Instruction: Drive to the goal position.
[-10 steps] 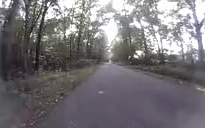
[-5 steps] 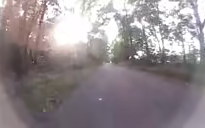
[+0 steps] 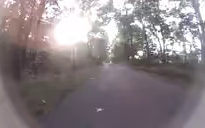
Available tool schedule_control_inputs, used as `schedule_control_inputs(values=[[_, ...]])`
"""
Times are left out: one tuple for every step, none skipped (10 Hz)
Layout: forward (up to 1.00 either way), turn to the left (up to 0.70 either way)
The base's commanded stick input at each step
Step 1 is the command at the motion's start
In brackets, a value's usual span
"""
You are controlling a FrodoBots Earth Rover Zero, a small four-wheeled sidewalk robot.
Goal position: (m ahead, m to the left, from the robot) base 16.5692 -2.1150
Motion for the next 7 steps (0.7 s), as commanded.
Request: schedule_control_inputs(values=[[0.7, -0.01], [0.7, -0.01], [0.7, -0.01], [0.7, -0.01], [0.7, -0.01], [0.7, -0.01], [0.7, -0.01]])
